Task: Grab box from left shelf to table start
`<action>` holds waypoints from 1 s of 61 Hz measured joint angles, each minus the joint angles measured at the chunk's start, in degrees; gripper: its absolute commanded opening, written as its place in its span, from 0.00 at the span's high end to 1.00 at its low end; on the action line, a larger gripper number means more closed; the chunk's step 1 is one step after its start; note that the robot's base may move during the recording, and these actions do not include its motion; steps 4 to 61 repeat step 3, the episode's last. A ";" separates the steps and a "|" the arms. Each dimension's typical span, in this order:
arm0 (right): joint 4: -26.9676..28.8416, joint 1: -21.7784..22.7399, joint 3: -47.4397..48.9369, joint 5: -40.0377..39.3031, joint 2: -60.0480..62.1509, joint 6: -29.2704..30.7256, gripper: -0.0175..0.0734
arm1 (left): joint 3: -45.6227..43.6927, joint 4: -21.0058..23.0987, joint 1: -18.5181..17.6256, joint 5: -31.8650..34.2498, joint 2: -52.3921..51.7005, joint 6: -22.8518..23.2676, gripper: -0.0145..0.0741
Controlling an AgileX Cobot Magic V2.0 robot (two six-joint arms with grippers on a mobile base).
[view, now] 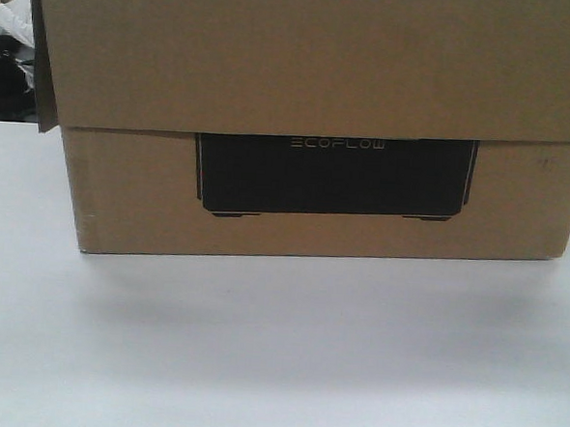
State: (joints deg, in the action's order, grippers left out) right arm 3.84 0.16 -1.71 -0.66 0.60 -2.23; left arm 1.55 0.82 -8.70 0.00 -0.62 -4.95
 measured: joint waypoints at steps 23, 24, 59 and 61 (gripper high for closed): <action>0.00 0.00 0.00 0.00 0.00 0.00 0.78 | 0.00 0.00 0.00 0.00 0.00 0.00 0.91; 0.00 0.00 0.00 0.00 0.00 0.00 0.78 | 0.00 0.00 0.00 0.00 0.00 0.00 0.91; 0.00 0.00 0.00 0.00 0.00 0.00 0.78 | 0.00 0.00 0.00 0.00 0.00 0.00 0.91; 0.00 0.00 0.00 0.00 0.00 0.00 0.78 | 0.00 0.00 0.00 0.00 0.00 0.00 0.91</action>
